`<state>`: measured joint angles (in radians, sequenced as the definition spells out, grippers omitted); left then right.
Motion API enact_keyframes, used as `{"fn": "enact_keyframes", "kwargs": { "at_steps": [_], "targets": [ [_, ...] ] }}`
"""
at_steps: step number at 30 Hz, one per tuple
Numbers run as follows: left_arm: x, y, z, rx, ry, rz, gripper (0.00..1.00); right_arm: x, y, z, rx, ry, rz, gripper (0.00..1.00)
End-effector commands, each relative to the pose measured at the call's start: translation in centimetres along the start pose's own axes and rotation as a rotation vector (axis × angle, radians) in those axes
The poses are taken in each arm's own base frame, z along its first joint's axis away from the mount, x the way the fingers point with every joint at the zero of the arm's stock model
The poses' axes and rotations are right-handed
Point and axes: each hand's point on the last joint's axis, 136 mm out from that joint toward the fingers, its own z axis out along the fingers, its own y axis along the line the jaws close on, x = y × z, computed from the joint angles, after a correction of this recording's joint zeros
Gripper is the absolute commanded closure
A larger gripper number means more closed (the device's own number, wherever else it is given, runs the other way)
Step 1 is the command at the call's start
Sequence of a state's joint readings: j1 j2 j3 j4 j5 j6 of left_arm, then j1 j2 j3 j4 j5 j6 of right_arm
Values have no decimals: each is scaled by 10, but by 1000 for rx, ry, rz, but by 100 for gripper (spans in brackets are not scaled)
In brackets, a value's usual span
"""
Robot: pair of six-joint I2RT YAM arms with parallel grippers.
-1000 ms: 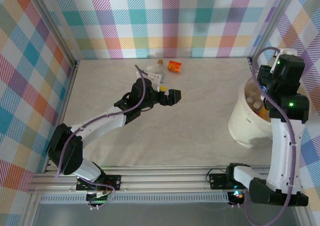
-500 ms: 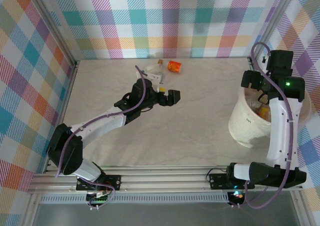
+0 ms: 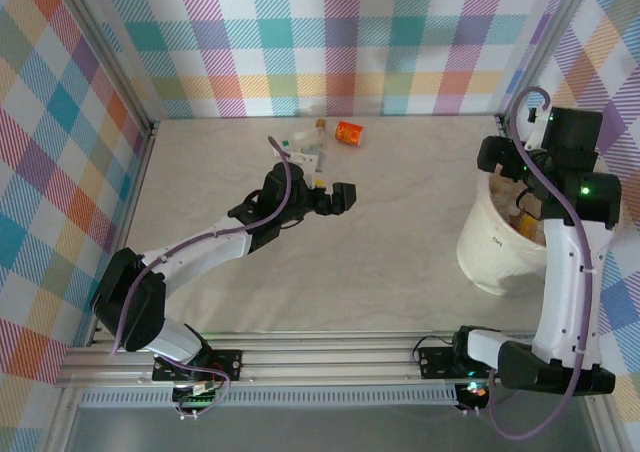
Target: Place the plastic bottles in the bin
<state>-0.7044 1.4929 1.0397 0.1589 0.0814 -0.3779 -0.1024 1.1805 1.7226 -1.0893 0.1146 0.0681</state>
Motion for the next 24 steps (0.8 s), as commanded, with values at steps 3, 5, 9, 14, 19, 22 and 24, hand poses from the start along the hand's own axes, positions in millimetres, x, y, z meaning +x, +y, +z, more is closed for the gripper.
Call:
{"fn": "enact_keyframes", "kwargs": {
  "at_steps": [3, 5, 9, 14, 19, 22, 24],
  "targets": [
    [-19, 12, -18, -69, -99, -32, 0, -16, 67, -15, -282, -101, -76, 0],
    [-21, 19, -22, -99, -121, -43, 0, -16, 89, -17, -341, -117, -135, 0],
    [-23, 34, -32, -166, -161, -71, 0, -14, 131, -14, -456, -134, -218, 0],
    [-26, 56, -49, -264, -215, -114, 0, -8, 186, -5, -642, -132, -244, 0],
    [-25, 78, -61, -356, -246, -154, 0, 1, 227, 25, -661, -100, -268, 0],
    [-23, 88, -64, -389, -248, -177, 0, 9, 248, 50, -633, -70, -320, 0],
    [-22, 93, -63, -401, -239, -184, 0, 15, 262, 68, -635, -50, -340, 0]
  ]
}}
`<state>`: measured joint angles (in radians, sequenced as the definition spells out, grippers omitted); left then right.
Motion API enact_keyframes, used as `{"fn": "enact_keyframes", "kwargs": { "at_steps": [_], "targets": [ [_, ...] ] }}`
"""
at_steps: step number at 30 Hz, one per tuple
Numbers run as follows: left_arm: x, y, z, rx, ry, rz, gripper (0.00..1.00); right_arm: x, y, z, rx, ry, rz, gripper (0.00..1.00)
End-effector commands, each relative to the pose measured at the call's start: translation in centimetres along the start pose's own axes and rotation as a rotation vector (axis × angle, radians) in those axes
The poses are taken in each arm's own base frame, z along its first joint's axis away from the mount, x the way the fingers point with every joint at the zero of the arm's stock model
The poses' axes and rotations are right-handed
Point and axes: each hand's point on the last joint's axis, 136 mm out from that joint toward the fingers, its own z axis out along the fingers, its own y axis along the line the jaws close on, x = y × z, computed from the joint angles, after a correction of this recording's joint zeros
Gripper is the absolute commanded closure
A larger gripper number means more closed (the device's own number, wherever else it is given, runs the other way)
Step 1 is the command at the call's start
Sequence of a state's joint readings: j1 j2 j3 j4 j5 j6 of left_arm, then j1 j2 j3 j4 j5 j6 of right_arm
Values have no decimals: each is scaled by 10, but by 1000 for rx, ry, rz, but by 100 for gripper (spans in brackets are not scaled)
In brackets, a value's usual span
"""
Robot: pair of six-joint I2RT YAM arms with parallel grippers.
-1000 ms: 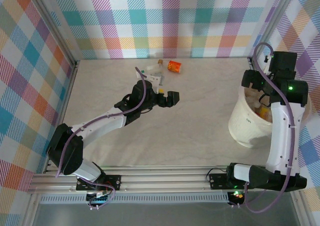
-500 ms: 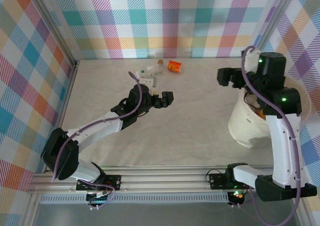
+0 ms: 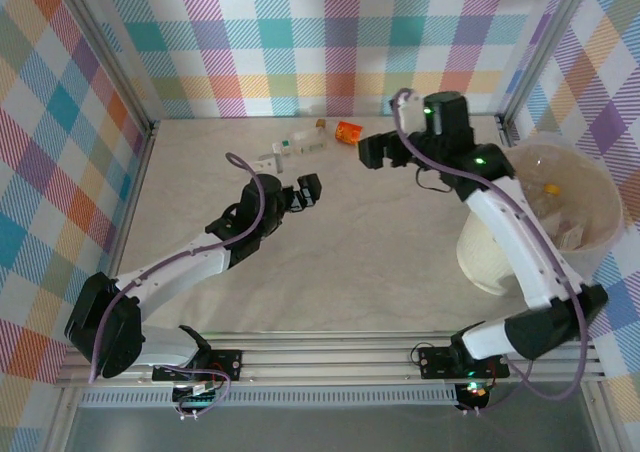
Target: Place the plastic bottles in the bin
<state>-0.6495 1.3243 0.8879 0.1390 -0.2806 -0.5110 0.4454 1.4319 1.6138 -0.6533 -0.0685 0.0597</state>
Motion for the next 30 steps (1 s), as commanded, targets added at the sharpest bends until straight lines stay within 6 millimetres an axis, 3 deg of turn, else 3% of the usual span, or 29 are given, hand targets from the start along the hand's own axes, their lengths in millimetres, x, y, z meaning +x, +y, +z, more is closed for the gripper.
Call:
{"fn": "enact_keyframes", "kwargs": {
  "at_steps": [1, 7, 15, 22, 30],
  "targets": [
    [-4, 16, -1, -61, -12, -29, 0, -17, 3, 26, 8, -42, -37, 0],
    [-14, 42, 17, -147, 41, 7, 0, -2, -10, 88, 36, -2, -19, 0],
    [-26, 94, 69, -232, 103, -44, 0, 29, -34, 153, 113, 63, 10, 0],
    [-32, 119, 141, -229, 232, -4, 0, 35, -39, 166, 122, 49, 23, 0],
    [-44, 124, 216, -209, 311, 141, 0, 38, -33, 154, 94, 37, 1, 0]
  ]
}}
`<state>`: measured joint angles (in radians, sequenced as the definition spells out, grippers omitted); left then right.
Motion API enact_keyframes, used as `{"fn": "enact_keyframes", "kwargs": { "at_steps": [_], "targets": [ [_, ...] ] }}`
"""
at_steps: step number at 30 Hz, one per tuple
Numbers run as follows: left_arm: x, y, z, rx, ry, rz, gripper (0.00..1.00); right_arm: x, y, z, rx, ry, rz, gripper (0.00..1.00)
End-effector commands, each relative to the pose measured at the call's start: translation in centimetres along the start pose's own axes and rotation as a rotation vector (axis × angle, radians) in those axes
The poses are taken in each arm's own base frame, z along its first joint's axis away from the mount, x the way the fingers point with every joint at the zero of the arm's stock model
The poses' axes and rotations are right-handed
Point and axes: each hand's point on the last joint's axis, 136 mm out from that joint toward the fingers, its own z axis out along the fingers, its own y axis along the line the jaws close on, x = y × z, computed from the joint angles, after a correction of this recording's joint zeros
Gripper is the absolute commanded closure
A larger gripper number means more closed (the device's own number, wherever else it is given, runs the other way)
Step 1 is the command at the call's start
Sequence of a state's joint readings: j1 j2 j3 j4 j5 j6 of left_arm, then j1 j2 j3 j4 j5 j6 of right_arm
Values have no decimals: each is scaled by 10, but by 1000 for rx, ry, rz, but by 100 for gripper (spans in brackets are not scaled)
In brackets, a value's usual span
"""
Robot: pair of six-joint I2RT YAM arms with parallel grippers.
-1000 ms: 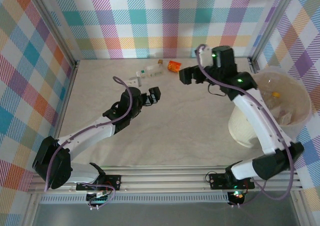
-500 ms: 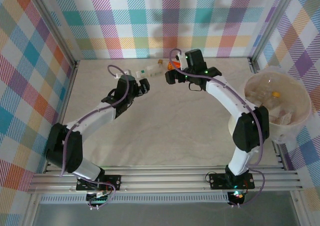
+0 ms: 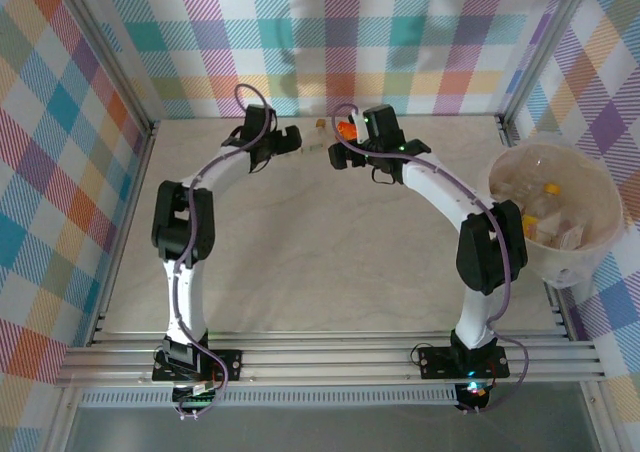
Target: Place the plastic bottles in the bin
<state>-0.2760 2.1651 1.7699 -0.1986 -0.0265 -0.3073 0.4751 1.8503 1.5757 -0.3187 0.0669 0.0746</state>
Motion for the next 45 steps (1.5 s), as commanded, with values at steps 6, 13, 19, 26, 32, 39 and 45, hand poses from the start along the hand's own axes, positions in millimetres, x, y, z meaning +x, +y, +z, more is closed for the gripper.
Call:
{"fn": "enact_keyframes", "kwargs": {
  "at_steps": [6, 13, 19, 26, 32, 39, 45],
  "targets": [
    [-11, -5, 44, 13, 86, 185, 0, -15, 9, -31, -50, -98, -15, 0],
    [-15, -9, 72, 100, 88, 289, 0, -10, 8, -41, -44, -110, -18, 0],
    [4, -27, 75, 234, 165, 361, 0, -8, 6, -45, -33, -117, -19, 0],
    [32, -47, 57, 356, 268, 432, 6, -6, 7, -46, -39, -112, -13, 0],
    [50, -44, 56, 230, 267, 569, 12, -4, 6, -49, -34, -112, -14, 0],
    [64, -26, 66, 79, 273, 602, 30, -2, 5, -52, -28, -113, -23, 0],
    [59, -22, 67, 36, 249, 549, 48, 0, 5, -55, -26, -114, -26, 0]
  ]
}}
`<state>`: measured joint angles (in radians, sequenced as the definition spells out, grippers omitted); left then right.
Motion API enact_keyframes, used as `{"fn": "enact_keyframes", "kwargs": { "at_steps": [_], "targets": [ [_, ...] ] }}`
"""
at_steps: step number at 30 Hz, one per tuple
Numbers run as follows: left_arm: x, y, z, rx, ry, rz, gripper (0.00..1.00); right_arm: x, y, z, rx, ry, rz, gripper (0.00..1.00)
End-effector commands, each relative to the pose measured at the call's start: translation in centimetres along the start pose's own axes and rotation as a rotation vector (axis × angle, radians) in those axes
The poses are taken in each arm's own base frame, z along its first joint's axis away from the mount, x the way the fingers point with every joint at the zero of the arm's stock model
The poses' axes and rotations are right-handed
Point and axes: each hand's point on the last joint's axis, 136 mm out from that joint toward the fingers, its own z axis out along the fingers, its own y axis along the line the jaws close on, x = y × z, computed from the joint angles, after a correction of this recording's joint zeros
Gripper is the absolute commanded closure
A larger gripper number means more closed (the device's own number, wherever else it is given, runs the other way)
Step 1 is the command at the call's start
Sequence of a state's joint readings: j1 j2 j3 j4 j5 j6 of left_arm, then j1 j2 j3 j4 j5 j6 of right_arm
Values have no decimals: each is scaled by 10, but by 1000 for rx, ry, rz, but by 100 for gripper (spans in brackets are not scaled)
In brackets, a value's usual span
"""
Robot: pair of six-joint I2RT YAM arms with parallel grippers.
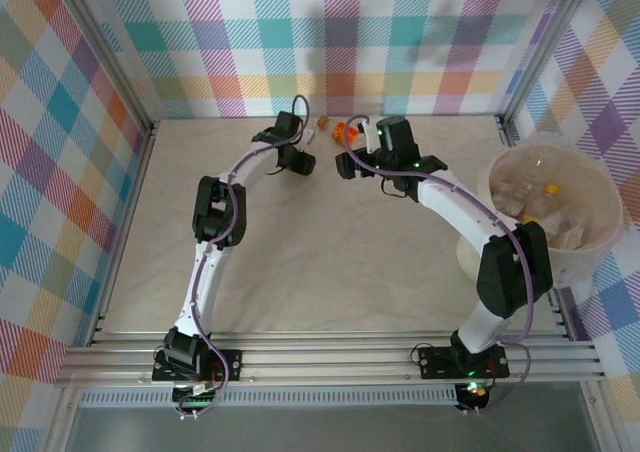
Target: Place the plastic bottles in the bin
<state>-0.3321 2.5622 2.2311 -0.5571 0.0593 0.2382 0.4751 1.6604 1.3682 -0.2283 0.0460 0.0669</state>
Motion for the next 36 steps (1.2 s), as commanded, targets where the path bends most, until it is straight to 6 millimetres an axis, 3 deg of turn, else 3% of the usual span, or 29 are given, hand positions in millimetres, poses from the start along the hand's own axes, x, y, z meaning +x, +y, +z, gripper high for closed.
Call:
{"fn": "enact_keyframes", "kwargs": {
  "at_steps": [1, 13, 20, 27, 36],
  "targets": [
    [-20, 10, -23, -62, -56, -45, 50, -10, 1, -13, 3, -43, -14, 0],
    [-12, 7, -50, -60, -135, -187, 63, 2, 1, -33, 2, -49, 11, 0],
    [-5, -12, -88, -30, -224, -243, 66, 10, 0, -52, 0, -72, 105, 0],
    [2, -62, -149, 60, -334, -248, 66, -2, 18, -89, -100, -78, 300, 0],
    [6, -146, -228, 193, -458, -175, 66, -34, 17, -139, -109, -226, 380, 0]
  ]
}}
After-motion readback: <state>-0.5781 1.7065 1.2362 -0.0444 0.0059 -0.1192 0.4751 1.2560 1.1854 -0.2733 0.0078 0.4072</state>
